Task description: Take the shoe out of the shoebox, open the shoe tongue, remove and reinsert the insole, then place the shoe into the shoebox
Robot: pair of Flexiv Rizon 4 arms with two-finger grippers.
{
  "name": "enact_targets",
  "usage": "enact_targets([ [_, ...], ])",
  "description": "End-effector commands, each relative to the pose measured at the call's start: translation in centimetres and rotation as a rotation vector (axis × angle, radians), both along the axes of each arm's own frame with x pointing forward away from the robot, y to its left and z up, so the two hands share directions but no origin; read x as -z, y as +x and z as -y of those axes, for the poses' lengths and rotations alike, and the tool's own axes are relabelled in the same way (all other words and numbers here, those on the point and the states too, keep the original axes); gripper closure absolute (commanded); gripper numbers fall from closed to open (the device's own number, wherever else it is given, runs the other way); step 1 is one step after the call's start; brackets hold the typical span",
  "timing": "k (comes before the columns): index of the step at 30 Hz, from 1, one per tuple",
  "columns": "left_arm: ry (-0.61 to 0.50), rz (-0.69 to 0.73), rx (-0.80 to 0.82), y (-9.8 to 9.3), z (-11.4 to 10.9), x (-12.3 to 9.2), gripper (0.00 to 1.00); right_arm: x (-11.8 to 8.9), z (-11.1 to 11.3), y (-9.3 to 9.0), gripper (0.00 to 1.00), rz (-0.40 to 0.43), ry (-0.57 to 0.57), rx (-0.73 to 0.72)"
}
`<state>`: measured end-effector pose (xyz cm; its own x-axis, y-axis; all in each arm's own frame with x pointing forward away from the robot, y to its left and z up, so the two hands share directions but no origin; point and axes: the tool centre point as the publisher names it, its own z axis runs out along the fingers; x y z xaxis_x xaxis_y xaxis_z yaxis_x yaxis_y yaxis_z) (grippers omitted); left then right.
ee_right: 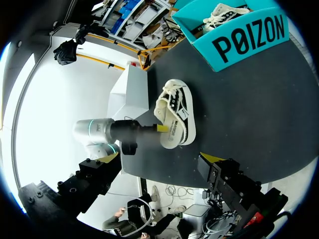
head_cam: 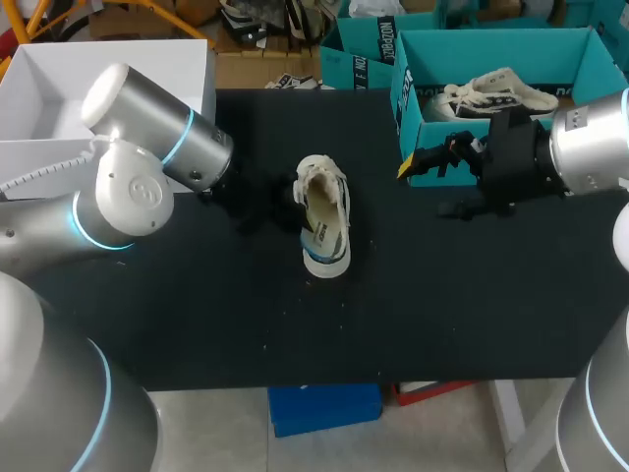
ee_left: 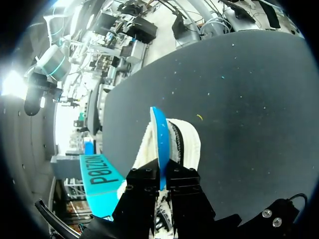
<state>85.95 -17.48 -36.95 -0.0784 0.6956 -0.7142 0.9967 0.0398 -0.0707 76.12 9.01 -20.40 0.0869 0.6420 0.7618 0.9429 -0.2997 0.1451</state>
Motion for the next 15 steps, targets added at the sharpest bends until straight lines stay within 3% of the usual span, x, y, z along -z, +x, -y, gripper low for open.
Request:
enact_targets([
  [1, 0.007, 0.003, -0.009, 0.21, 0.26, 0.17, 1.00, 0.05, -0.10, 0.04, 0.00, 0.001, 0.000, 0.001],
  [12, 0.000, -0.013, -0.045, 0.99, 0.39, 0.59, 1.00, 0.05, -0.10, 0.04, 0.00, 0.001, 0.000, 0.001],
  [13, -0.012, -0.017, -0.035, 0.73, 0.54, 0.38, 0.97, 0.05, -0.10, 0.04, 0.00, 0.001, 0.000, 0.001],
  [14, -0.016, -0.022, -0.026, 0.49, 0.64, 0.25, 0.79, 0.05, -0.10, 0.04, 0.00, 0.001, 0.000, 0.001],
  [15, -0.021, -0.026, -0.016, 0.30, 0.72, 0.18, 0.69, 0.05, -0.10, 0.04, 0.00, 0.001, 0.000, 0.001],
])
